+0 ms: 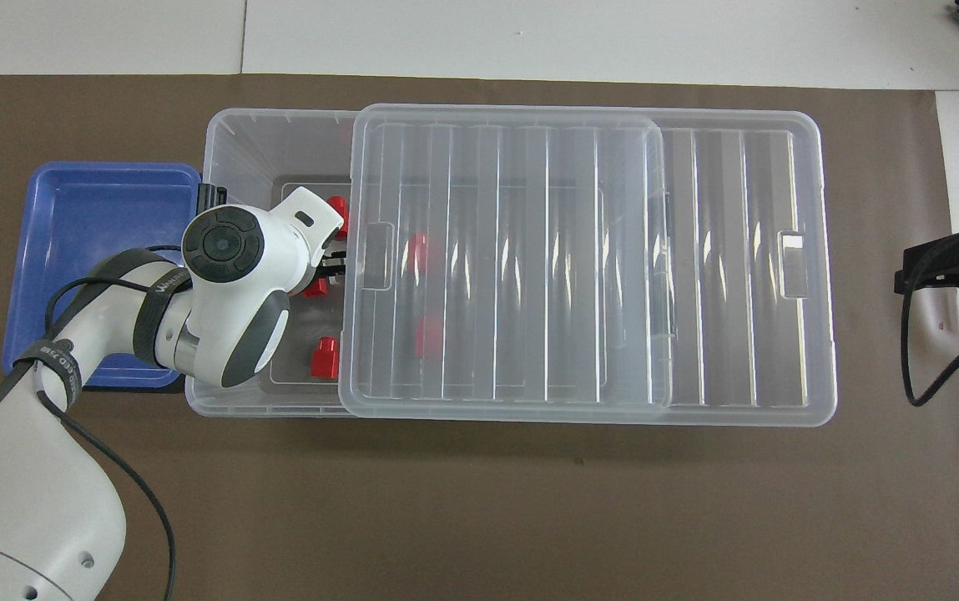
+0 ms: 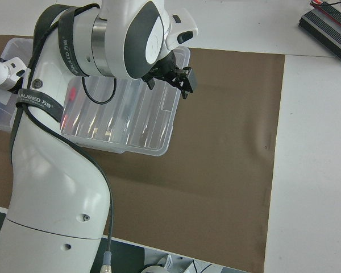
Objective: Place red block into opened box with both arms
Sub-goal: 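Lower the red block into the box and open the left gripper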
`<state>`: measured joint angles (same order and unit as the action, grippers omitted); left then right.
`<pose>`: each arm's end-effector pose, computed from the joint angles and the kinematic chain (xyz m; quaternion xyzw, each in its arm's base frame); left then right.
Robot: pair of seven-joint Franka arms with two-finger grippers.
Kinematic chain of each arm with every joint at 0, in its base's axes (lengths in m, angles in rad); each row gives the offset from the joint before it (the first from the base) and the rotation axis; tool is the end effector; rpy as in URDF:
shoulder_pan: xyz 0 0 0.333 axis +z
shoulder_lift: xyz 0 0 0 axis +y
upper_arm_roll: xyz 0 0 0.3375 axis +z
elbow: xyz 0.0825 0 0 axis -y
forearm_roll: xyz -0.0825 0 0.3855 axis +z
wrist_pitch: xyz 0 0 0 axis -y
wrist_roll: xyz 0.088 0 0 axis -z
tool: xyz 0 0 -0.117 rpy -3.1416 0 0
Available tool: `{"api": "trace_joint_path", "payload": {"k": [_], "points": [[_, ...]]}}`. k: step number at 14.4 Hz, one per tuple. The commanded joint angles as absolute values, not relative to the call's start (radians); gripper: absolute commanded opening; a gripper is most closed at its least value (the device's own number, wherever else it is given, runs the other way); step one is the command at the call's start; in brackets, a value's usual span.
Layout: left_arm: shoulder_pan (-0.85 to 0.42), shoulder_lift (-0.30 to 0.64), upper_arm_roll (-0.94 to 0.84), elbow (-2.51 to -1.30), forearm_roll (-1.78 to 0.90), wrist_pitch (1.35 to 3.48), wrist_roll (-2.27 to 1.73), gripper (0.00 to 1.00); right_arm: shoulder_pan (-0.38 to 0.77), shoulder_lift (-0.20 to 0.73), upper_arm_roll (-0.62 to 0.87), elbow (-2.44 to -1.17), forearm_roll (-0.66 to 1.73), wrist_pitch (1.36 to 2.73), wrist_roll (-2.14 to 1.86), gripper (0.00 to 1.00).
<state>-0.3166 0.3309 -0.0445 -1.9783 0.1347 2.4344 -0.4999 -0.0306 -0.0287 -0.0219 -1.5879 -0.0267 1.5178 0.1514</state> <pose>0.5905 -0.2203 0.3221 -0.9970 -0.0225 -0.0737 0.0099 0.5395 -0.0318 0.6392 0.9945 -0.1022 -0.0200 0.0140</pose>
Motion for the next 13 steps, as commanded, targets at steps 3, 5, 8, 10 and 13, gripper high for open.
{"api": "trace_joint_path", "payload": {"k": [3, 5, 8, 10, 13], "points": [[-0.337, 0.324, -0.025, -1.985, 0.156, 2.428, -0.549, 0.70, -0.041, -0.046, -0.021, -1.612, -0.006, 1.525, 0.135, 1.00], [-0.342, 0.319, -0.026, -1.970, 0.156, 2.421, -0.593, 0.70, -0.041, -0.046, -0.021, -1.612, -0.006, 1.525, 0.137, 1.00], [-0.341, 0.278, -0.028, -1.928, 0.156, 2.308, -0.607, 0.89, -0.041, -0.046, -0.021, -1.612, -0.006, 1.526, 0.137, 1.00], [-0.339, 0.241, -0.028, -1.884, 0.155, 2.216, -0.609, 0.91, -0.041, -0.046, -0.021, -1.612, -0.006, 1.526, 0.137, 1.00], [-0.341, 0.221, -0.029, -1.812, 0.146, 2.086, -0.611, 0.94, -0.041, -0.046, -0.021, -1.612, -0.006, 1.526, 0.137, 1.00]]}}
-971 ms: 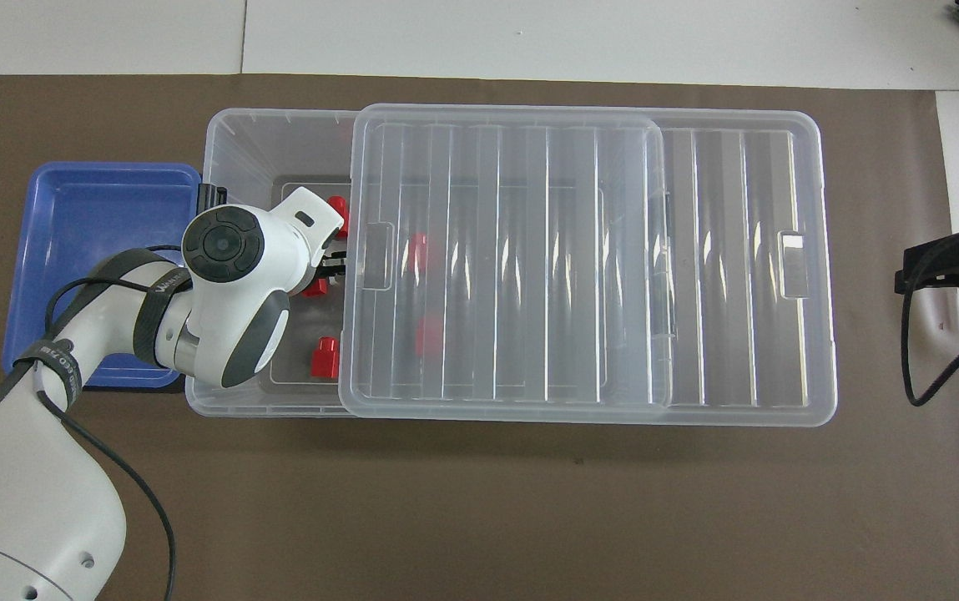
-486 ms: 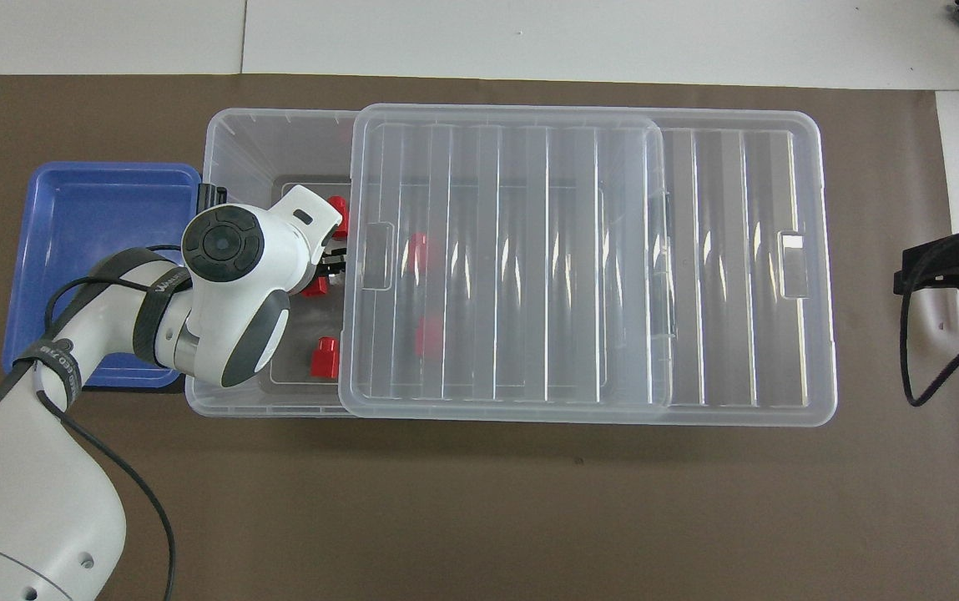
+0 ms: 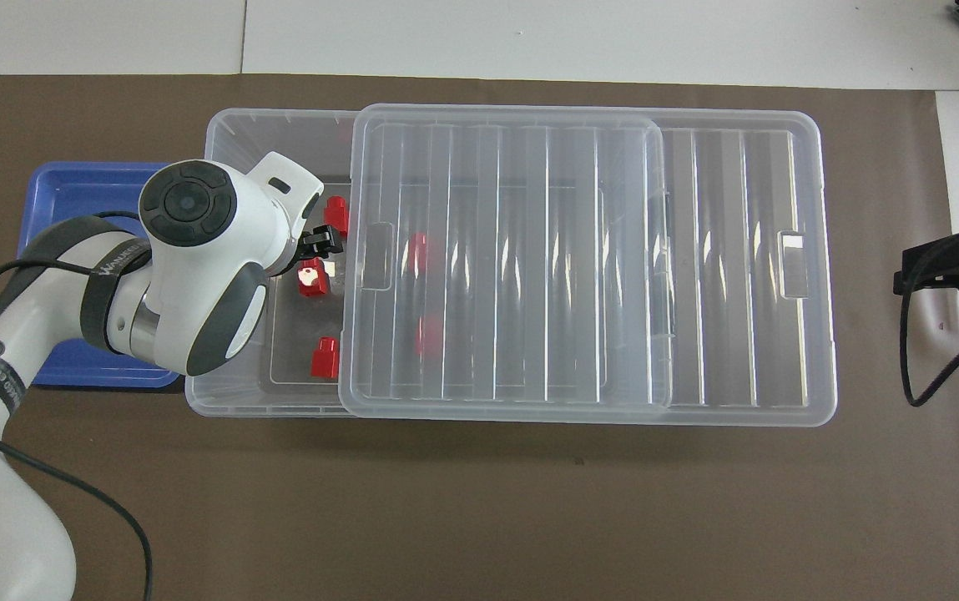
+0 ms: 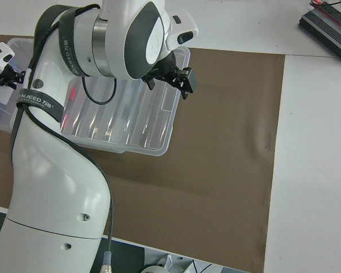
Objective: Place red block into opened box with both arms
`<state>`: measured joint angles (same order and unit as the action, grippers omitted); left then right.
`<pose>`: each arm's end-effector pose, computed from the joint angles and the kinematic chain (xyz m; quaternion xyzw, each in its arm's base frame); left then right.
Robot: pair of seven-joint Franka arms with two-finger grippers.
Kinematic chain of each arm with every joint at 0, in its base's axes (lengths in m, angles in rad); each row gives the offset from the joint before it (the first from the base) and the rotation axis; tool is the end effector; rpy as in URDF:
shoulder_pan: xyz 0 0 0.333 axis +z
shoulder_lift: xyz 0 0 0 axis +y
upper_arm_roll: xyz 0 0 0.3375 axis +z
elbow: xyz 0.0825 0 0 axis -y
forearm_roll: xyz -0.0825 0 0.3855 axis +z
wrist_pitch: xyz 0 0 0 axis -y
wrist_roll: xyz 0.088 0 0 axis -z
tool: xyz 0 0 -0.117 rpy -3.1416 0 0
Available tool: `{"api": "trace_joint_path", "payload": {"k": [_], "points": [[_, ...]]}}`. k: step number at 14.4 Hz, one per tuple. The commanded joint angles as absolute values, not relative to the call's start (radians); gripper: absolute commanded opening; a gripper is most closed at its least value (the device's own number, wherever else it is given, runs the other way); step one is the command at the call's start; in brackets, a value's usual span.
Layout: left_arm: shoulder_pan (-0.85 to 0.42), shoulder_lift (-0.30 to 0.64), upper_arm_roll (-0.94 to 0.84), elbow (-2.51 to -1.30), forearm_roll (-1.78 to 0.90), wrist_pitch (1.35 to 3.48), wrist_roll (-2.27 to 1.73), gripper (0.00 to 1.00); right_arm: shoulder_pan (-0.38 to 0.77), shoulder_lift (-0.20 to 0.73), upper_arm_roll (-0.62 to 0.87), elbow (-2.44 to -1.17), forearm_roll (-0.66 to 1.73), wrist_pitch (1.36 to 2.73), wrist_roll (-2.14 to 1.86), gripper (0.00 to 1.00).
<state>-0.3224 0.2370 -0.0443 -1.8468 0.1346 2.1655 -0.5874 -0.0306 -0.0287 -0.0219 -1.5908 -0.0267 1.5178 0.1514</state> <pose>0.5940 -0.2195 0.4154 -0.9949 -0.0755 -0.0603 0.0274 0.5394 -0.0318 0.6378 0.9944 -0.1021 -0.0215 0.0141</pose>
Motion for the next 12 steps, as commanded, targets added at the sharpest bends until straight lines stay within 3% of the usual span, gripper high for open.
{"api": "trace_joint_path", "payload": {"k": [1, 5, 8, 12], "points": [[-0.339, 0.216, -0.029, -1.809, 0.146, 2.080, -0.611, 0.94, -0.041, -0.046, -0.021, -1.612, -0.006, 1.526, 0.137, 1.00], [-0.336, 0.207, -0.029, -1.810, 0.146, 2.077, -0.615, 0.97, -0.041, -0.046, -0.021, -1.614, -0.006, 1.526, 0.135, 1.00], [-0.327, 0.146, -0.029, -1.792, 0.138, 2.017, -0.611, 0.98, -0.043, -0.048, -0.021, -1.617, -0.006, 1.543, 0.124, 1.00], [-0.313, 0.124, -0.011, -1.603, 0.114, 1.763, -0.537, 1.00, -0.064, -0.054, -0.023, -1.638, -0.008, 1.583, 0.058, 1.00]]}}
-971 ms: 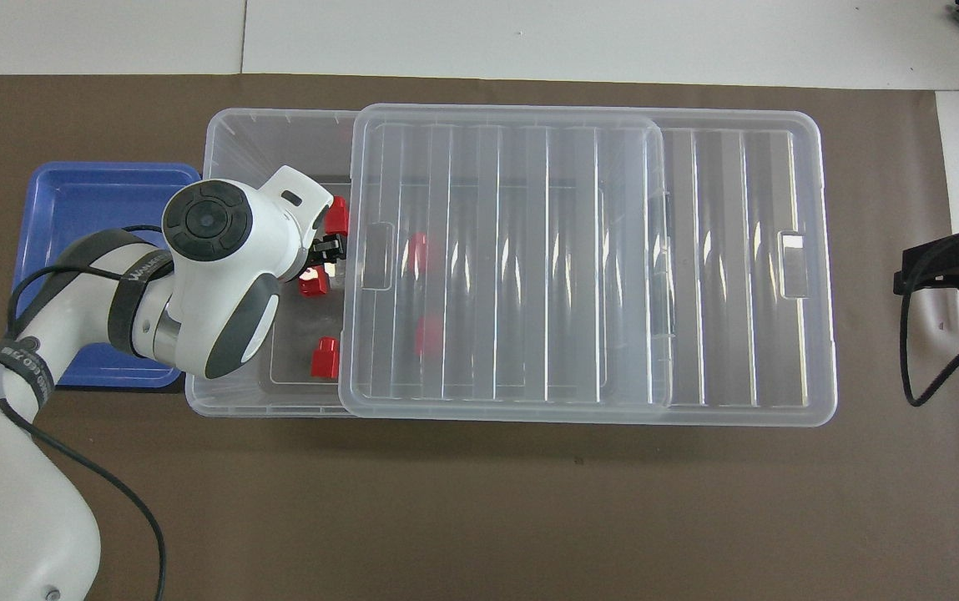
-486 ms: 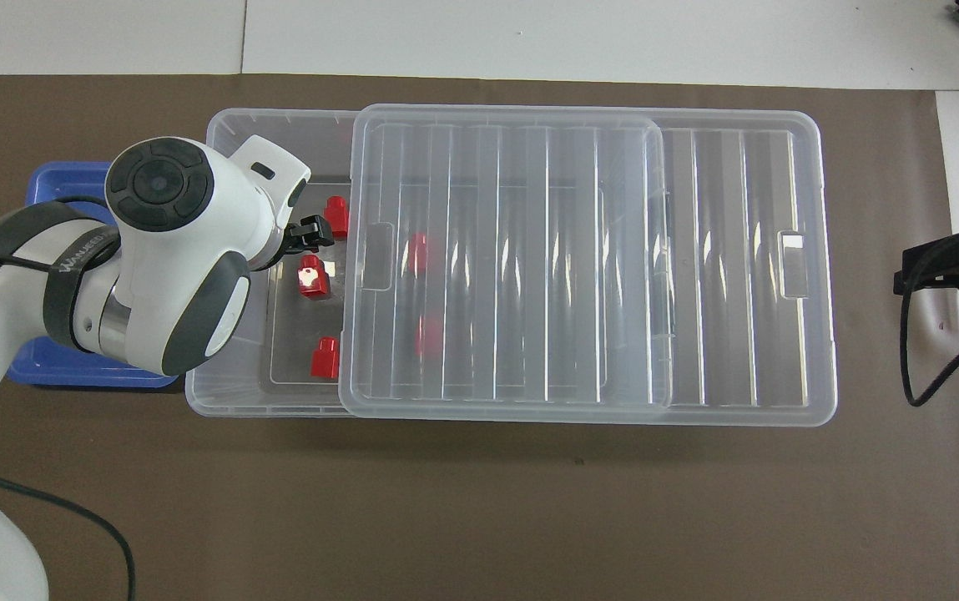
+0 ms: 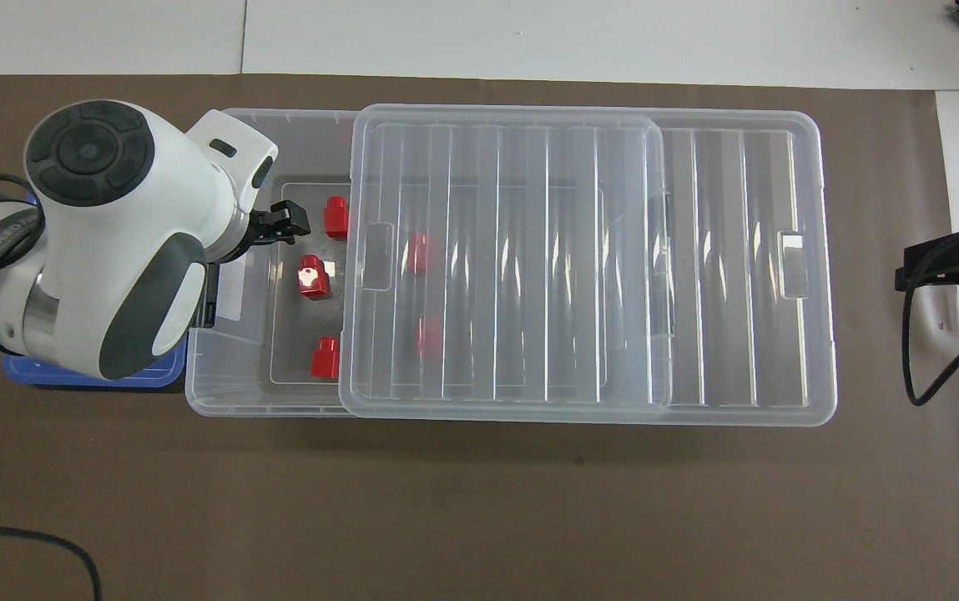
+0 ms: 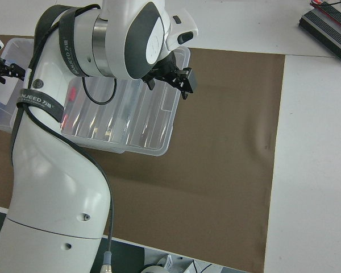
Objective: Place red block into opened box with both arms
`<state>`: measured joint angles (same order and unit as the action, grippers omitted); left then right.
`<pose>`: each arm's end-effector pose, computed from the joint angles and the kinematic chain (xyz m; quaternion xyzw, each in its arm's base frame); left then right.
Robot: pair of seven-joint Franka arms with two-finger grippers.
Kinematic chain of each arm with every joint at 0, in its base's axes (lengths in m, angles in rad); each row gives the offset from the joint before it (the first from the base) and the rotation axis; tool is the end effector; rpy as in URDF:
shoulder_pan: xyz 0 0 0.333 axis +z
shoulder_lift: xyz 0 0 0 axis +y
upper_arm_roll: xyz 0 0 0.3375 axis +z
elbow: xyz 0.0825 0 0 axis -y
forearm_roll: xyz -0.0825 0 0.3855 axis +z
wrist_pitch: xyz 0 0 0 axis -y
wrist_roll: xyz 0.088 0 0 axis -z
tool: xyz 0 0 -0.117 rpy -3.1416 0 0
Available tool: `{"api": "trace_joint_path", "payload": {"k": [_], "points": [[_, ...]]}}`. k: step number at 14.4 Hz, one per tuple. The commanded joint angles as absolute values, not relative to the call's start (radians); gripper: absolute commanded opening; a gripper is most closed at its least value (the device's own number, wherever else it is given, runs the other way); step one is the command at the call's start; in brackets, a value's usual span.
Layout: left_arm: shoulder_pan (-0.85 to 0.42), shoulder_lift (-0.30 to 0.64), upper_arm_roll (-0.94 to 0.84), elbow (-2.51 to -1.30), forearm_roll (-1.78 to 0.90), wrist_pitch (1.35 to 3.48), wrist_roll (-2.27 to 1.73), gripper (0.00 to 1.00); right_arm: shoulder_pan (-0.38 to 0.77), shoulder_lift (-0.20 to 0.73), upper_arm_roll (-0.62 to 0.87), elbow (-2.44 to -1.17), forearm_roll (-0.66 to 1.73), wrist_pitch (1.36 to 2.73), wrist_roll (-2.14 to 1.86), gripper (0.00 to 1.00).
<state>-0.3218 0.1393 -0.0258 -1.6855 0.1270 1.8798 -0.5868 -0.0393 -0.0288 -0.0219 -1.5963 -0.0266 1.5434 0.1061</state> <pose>0.5839 -0.1993 0.5274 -0.9927 -0.1017 -0.0512 0.0405 0.5419 -0.0366 0.6375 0.9963 -0.0837 -0.0118 0.0133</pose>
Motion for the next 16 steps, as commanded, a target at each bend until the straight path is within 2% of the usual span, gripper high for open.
{"api": "trace_joint_path", "payload": {"k": [1, 4, 5, 6, 8, 9, 11, 16], "points": [[-0.275, 0.092, -0.012, -1.591, 0.112, 1.726, -0.473, 1.00, -0.080, -0.063, -0.023, -1.669, -0.009, 1.621, 0.042, 1.00], [-0.155, 0.006, -0.012, -1.597, 0.106, 1.637, -0.226, 1.00, -0.143, -0.078, -0.023, -1.799, -0.009, 1.791, -0.089, 1.00], [-0.111, -0.015, -0.012, -1.597, 0.106, 1.617, -0.154, 1.00, -0.146, -0.071, -0.023, -1.833, -0.011, 1.852, -0.106, 0.89], [-0.068, -0.031, -0.012, -1.598, 0.106, 1.600, -0.091, 1.00, -0.146, -0.060, -0.023, -1.856, -0.014, 1.900, -0.109, 0.70], [-0.020, -0.044, -0.012, -1.598, 0.106, 1.579, 0.000, 1.00, -0.155, -0.003, -0.023, -1.859, -0.014, 1.965, -0.136, 0.14], [0.000, -0.051, -0.012, -1.600, 0.106, 1.574, 0.027, 1.00, -0.163, 0.029, -0.023, -1.859, -0.014, 2.006, -0.158, 0.00], [0.017, -0.052, -0.018, -1.598, 0.104, 1.545, 0.044, 1.00, -0.152, 0.072, -0.021, -1.859, -0.009, 2.069, -0.161, 0.00], [-0.003, -0.074, -0.041, -1.598, 0.104, 1.496, 0.044, 1.00, -0.124, 0.127, -0.009, -1.853, 0.014, 2.123, -0.166, 0.00]]}}
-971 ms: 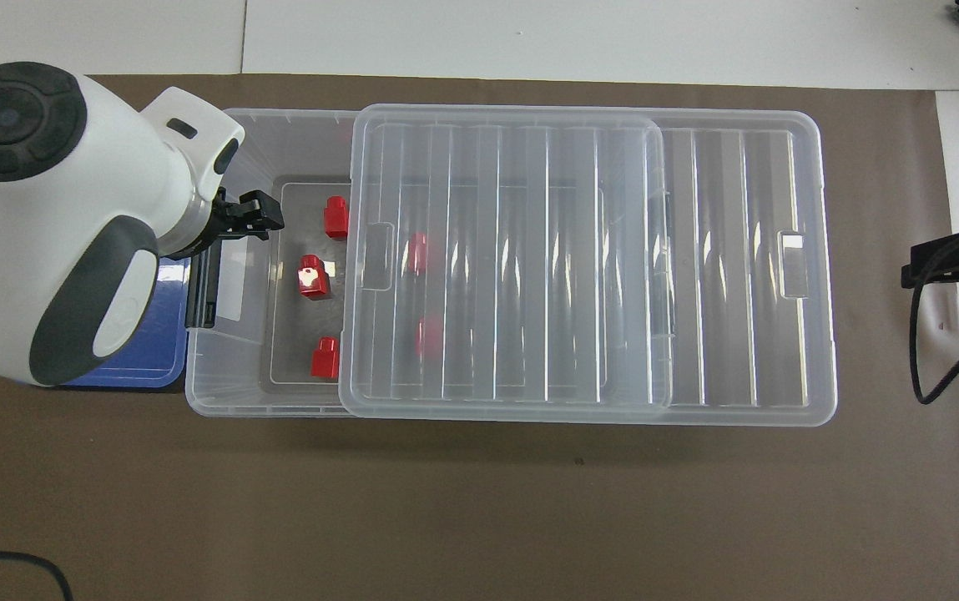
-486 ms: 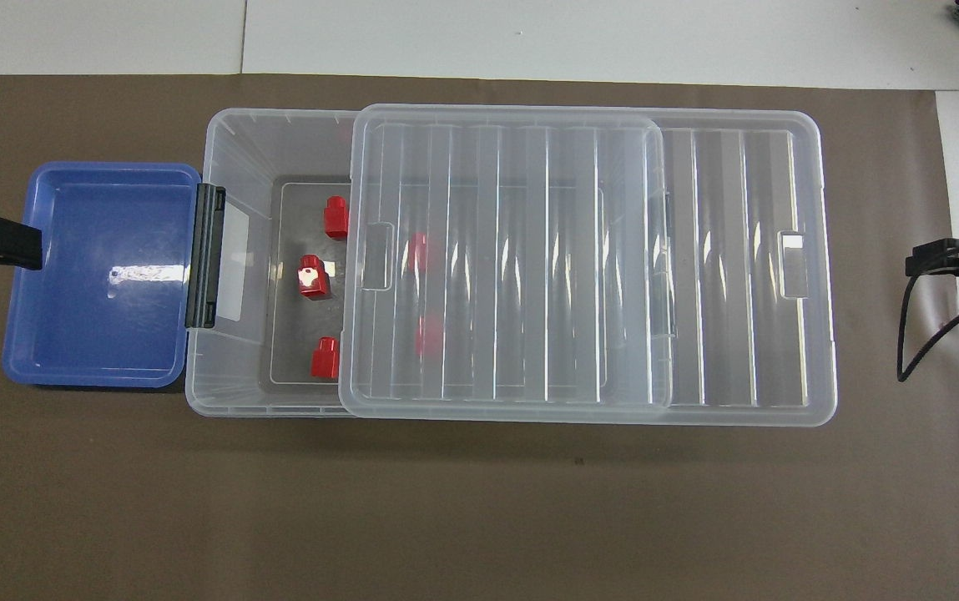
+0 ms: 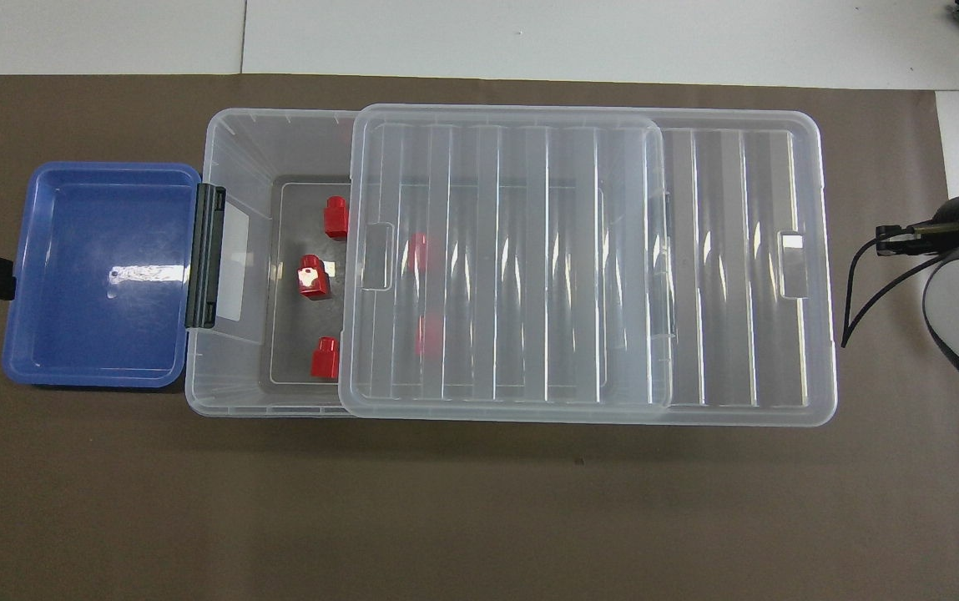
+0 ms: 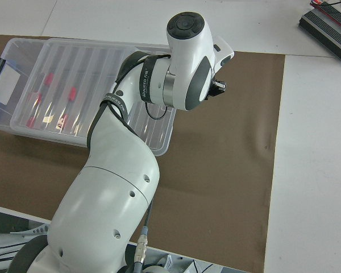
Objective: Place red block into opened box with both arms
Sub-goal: 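Reach the right gripper back to the edge of the lid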
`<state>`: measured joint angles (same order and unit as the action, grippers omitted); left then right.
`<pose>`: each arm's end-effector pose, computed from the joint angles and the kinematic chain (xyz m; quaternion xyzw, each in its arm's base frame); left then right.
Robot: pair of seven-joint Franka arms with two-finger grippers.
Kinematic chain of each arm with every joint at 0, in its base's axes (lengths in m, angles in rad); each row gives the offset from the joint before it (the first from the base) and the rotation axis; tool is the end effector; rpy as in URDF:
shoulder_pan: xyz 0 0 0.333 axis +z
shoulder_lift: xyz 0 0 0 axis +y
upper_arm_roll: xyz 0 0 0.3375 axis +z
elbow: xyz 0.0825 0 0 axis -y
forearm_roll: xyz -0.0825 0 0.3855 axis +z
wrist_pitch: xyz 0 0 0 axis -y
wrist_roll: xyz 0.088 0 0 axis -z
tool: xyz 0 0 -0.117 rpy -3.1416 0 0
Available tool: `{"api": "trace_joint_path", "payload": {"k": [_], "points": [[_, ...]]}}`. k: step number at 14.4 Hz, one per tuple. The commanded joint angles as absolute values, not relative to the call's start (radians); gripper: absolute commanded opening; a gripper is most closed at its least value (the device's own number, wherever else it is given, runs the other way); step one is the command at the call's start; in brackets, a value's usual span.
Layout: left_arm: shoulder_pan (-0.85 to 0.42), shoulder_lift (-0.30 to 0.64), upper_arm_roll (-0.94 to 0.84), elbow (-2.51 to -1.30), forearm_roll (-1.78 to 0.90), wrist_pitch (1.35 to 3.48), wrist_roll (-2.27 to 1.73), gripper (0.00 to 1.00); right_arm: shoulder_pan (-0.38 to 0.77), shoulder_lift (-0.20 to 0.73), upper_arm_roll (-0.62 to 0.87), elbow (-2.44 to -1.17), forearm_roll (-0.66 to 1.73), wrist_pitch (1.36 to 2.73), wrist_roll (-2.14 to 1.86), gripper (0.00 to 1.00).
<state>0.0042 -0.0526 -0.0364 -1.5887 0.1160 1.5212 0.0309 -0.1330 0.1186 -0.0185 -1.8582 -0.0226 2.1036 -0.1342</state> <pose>0.5334 -0.0037 0.6527 -0.9978 0.0290 0.0074 0.0589 0.6036 -0.0930 0.4770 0.9979 -0.0034 0.0611 0.0201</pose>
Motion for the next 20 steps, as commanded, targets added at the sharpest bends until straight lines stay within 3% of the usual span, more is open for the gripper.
{"api": "trace_joint_path", "payload": {"k": [1, 5, 20], "points": [[-0.005, -0.078, -0.043, -1.601, 0.104, 1.494, 0.046, 1.00, -0.115, 0.130, -0.009, -1.852, 0.034, 2.126, -0.166, 0.00], [-0.023, -0.110, -0.026, -1.661, 0.060, 1.529, 0.041, 1.00, -0.086, 0.138, -0.009, -1.853, 0.067, 2.143, -0.163, 0.00], [-0.029, -0.103, -0.038, -1.641, 0.058, 1.529, 0.032, 1.00, 0.074, 0.147, -0.008, -1.855, 0.104, 2.161, 0.070, 0.00]]}}
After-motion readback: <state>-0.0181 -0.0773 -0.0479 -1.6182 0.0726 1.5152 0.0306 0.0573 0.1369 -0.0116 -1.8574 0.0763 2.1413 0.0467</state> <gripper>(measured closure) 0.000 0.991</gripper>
